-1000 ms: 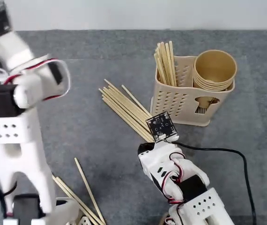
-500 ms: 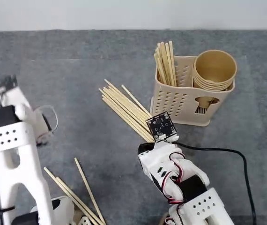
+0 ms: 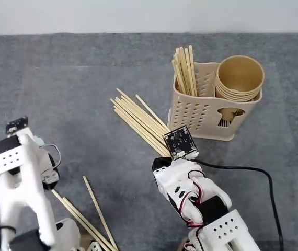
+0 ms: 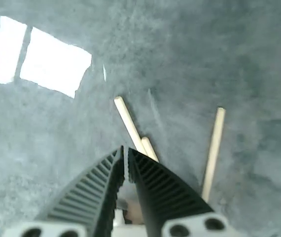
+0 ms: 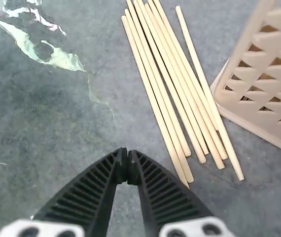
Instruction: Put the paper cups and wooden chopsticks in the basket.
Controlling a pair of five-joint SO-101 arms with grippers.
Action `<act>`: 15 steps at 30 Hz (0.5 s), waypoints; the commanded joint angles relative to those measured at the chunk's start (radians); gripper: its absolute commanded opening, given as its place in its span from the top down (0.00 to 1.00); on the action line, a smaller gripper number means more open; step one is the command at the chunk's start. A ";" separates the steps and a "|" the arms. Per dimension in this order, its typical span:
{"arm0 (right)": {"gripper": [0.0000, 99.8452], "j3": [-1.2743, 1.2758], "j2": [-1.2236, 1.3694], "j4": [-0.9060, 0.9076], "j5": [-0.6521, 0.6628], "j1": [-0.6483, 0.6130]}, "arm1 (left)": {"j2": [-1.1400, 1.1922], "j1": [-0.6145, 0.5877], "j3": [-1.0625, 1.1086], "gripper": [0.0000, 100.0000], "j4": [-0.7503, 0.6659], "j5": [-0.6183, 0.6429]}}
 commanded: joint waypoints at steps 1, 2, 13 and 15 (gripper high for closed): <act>0.99 -0.008 -0.022 -0.025 0.011 0.013 | 0.071 -0.006 0.001 0.96 -0.055 -0.057; 0.99 -0.008 -0.022 -0.025 0.012 0.013 | 0.094 -0.006 -0.001 0.93 -0.064 -0.069; 0.99 -0.008 -0.022 -0.025 0.014 0.013 | 0.261 -0.006 -0.005 0.79 -0.100 -0.187; 0.99 -0.008 -0.022 -0.025 0.014 0.013 | 0.304 -0.006 -0.008 0.79 -0.109 -0.198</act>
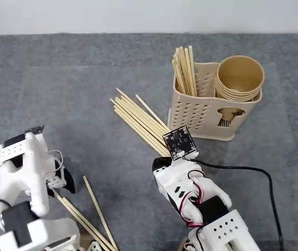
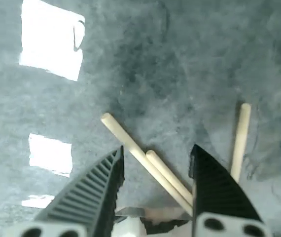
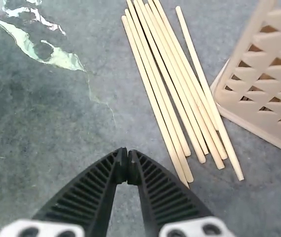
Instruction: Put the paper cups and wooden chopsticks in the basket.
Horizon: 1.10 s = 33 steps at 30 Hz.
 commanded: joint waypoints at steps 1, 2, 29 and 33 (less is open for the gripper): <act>0.99 -0.008 -0.022 -0.025 0.014 0.013 | 0.052 -0.006 -0.015 0.79 -0.026 -0.028; 0.99 -0.008 -0.022 -0.025 0.014 0.013 | 0.075 -0.006 -0.016 0.79 -0.029 -0.029; 0.99 -0.006 -0.022 -0.030 0.014 0.013 | 0.239 0.233 -0.186 0.99 -0.158 0.344; 0.99 -0.006 -0.022 -0.030 0.014 0.013 | 0.239 0.253 -0.277 0.99 -0.158 0.420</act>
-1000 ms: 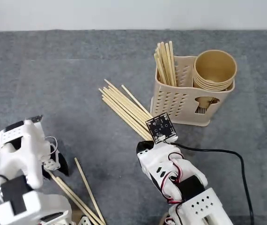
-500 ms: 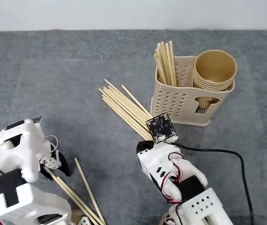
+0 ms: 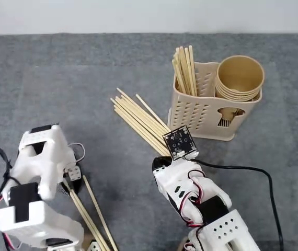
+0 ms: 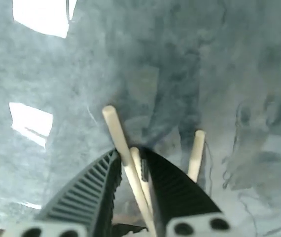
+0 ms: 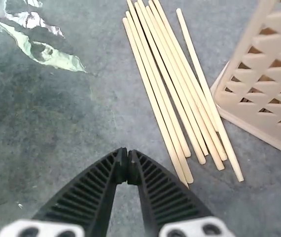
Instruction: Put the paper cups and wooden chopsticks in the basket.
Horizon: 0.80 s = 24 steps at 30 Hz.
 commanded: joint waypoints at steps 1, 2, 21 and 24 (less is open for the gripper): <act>0.99 -0.006 -0.022 -0.019 0.014 0.013 | 0.003 0.028 -0.156 0.99 -0.089 0.069; 0.99 -0.006 -0.022 -0.019 0.014 0.013 | 0.003 0.034 -0.182 0.99 -0.089 0.089; 0.99 -0.003 -0.022 -0.019 0.014 0.013 | 0.002 0.068 -0.527 0.99 0.009 0.239; 0.99 -0.003 -0.022 -0.019 0.015 0.013 | 0.002 0.068 -0.659 0.99 0.087 0.239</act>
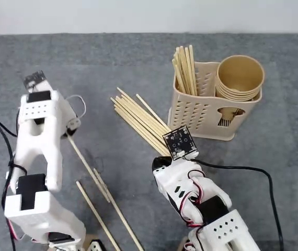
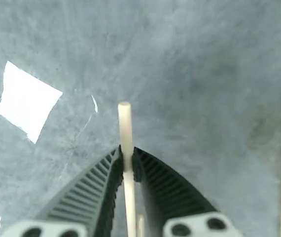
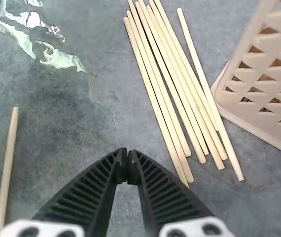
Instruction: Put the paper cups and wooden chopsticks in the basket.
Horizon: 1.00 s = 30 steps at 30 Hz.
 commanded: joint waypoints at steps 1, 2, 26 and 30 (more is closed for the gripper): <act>0.99 -0.003 -0.022 -0.019 0.015 0.013 | -0.009 0.008 -0.196 0.99 0.086 0.017; 0.99 -0.003 -0.022 -0.019 0.015 0.013 | -0.009 0.008 -0.245 0.99 0.104 0.017; 0.99 0.014 -0.022 -0.019 0.017 0.007 | 0.000 0.325 -1.061 0.99 -0.037 0.204; 0.99 0.017 -0.022 -0.018 0.054 0.007 | 0.000 0.388 -1.058 0.99 -0.184 0.244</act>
